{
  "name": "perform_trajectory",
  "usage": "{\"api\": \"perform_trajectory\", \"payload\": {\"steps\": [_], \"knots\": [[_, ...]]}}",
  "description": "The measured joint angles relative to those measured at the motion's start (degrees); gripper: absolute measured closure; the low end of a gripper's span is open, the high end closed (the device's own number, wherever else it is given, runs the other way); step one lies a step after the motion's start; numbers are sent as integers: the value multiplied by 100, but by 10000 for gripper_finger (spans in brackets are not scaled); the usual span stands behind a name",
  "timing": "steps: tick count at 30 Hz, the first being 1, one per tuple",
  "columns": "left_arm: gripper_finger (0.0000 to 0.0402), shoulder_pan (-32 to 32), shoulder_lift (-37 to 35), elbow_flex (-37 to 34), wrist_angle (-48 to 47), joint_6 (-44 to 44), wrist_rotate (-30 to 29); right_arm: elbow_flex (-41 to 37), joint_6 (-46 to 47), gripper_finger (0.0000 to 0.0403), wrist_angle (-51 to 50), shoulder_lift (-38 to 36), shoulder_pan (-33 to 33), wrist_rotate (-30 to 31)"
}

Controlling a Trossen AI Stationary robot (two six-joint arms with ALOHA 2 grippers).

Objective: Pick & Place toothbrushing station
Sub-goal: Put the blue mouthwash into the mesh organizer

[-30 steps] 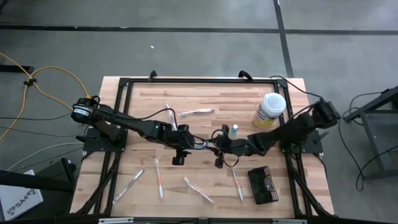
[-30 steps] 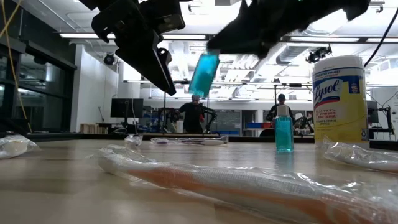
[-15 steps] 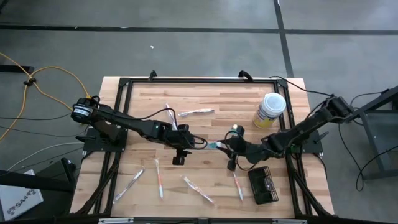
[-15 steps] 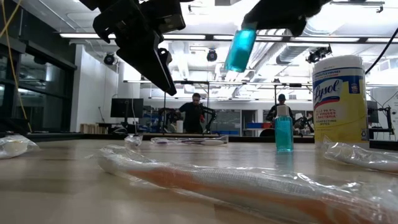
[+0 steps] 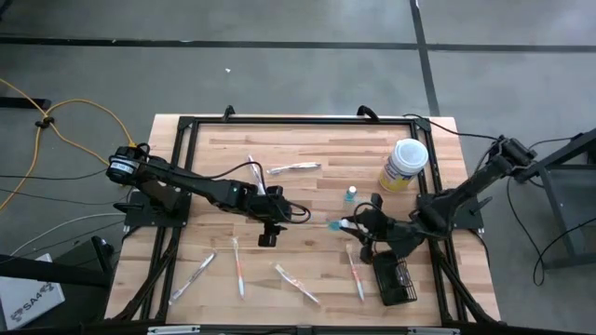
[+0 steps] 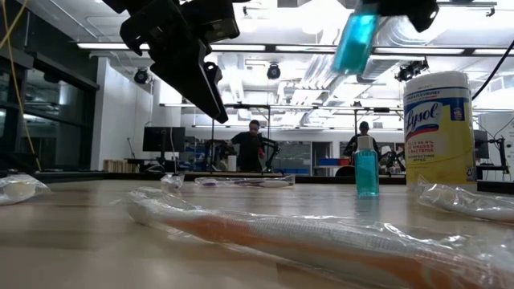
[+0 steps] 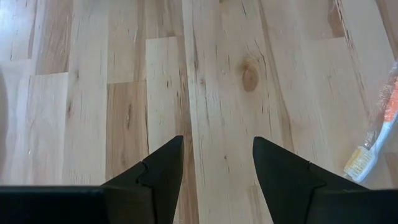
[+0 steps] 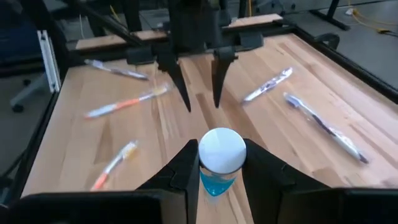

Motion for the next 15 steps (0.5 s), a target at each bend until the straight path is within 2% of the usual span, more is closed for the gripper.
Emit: {"api": "perform_trajectory", "payload": {"steps": [9, 15], "knots": [[215, -1, 0, 0, 2, 2, 0, 2, 694, 317, -1202, -758, 457, -73], [215, -1, 0, 0, 2, 4, 2, 2, 248, 317, -1449, -1123, 813, -556]]}}
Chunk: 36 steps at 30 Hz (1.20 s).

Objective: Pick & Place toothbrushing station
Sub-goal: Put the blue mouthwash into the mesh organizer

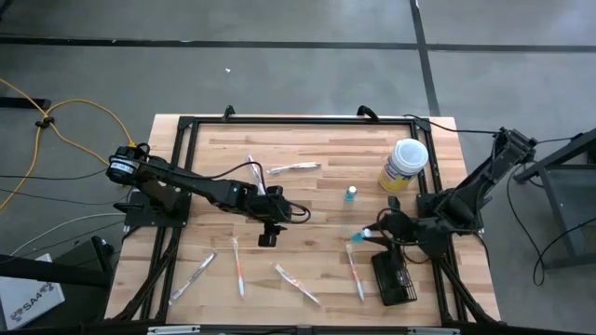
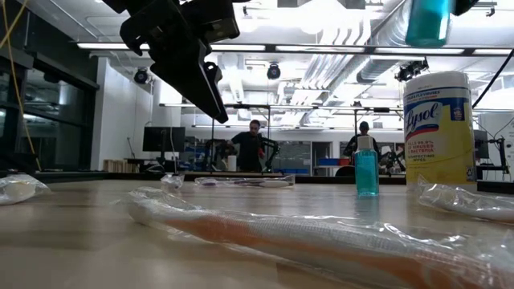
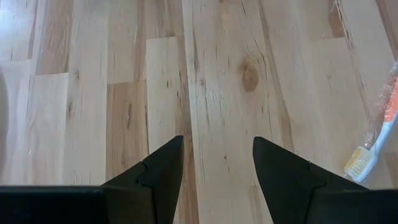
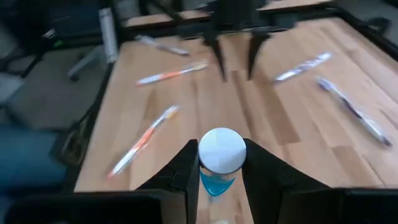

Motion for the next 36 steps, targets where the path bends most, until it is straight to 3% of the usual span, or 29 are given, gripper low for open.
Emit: {"api": "perform_trajectory", "payload": {"steps": [19, 36], "knots": [[215, 1, 0, 0, 124, 0, 2, 0, -19, 317, -157, -278, 824, -1304], [215, 0, 2, 0, 782, -4, 29, 0, 197, 317, -896, -277, 1841, -1292]]}}
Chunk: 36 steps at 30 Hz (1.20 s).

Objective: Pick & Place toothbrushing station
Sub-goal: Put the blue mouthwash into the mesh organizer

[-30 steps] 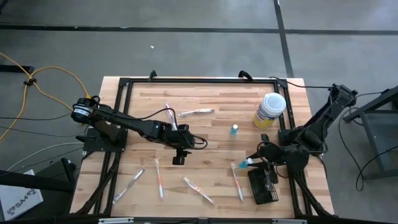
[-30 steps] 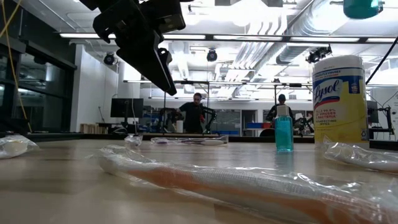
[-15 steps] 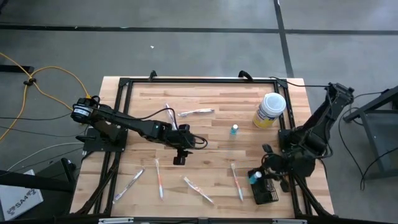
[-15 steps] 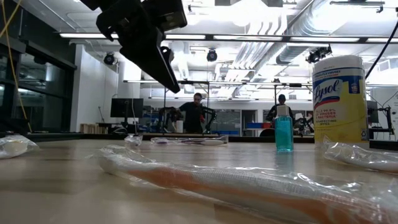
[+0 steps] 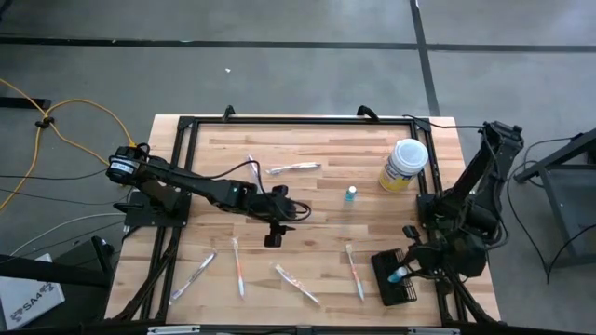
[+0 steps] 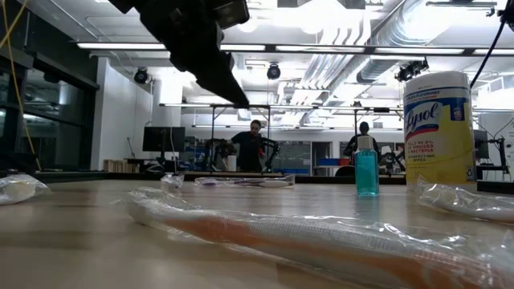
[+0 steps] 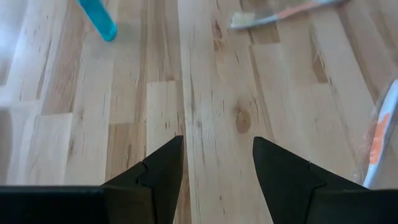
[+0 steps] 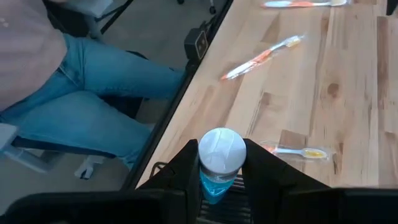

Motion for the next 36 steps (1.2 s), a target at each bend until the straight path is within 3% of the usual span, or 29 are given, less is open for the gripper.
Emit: {"api": "perform_trajectory", "payload": {"steps": [10, 36], "knots": [[215, 2, 0, 0, 276, -138, 2, 0, 1036, 317, -459, 0, 324, 698], [215, 0, 0, 0, 278, -394, -11, 0, 1334, 317, -501, 817, 346, 494]]}}
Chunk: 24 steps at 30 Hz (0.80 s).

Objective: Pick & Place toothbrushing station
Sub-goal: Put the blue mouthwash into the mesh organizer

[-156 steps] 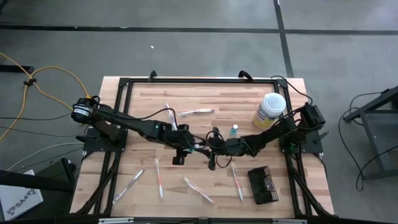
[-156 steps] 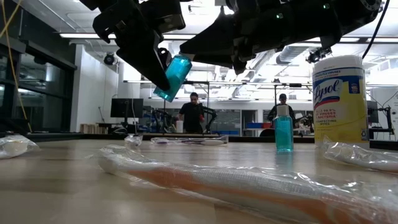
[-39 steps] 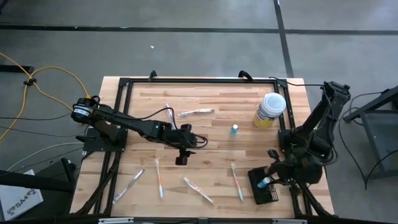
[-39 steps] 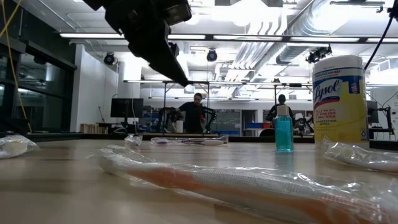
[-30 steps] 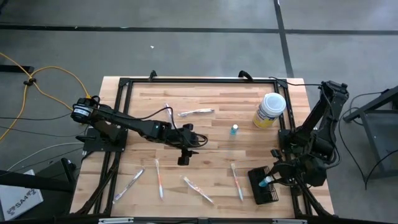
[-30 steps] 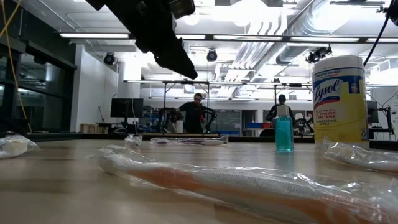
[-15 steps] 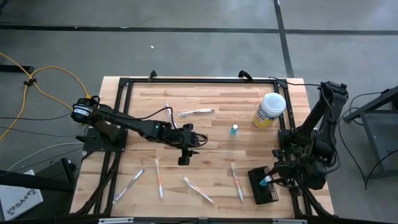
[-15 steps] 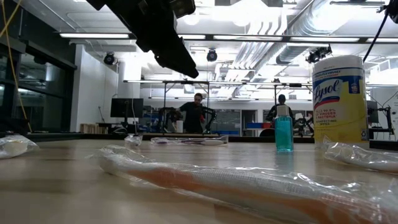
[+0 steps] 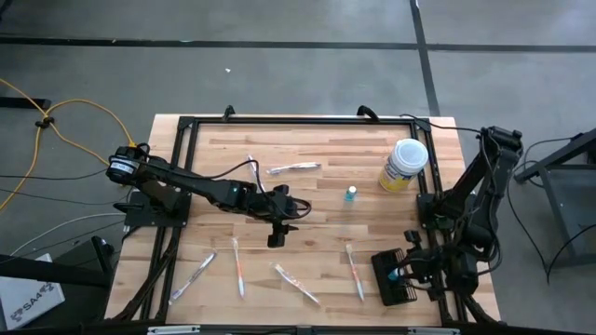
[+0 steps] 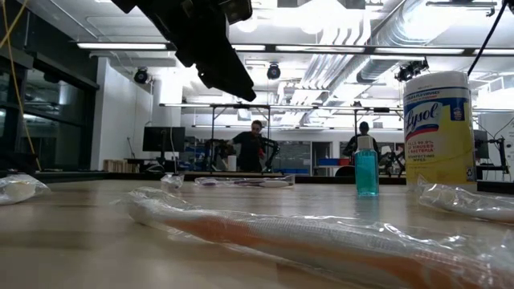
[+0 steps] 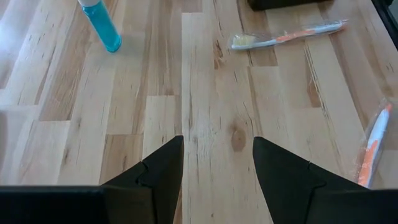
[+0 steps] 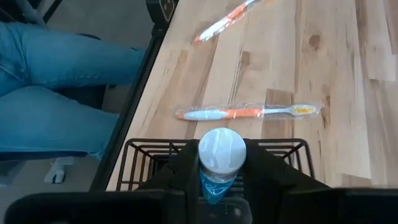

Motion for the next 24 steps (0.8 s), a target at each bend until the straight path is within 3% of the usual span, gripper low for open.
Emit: {"api": "perform_trajectory", "payload": {"steps": [24], "knots": [[215, 1, 0, 0, 85, -15, 2, 2, 282, 317, 475, 864, 175, -24]]}}
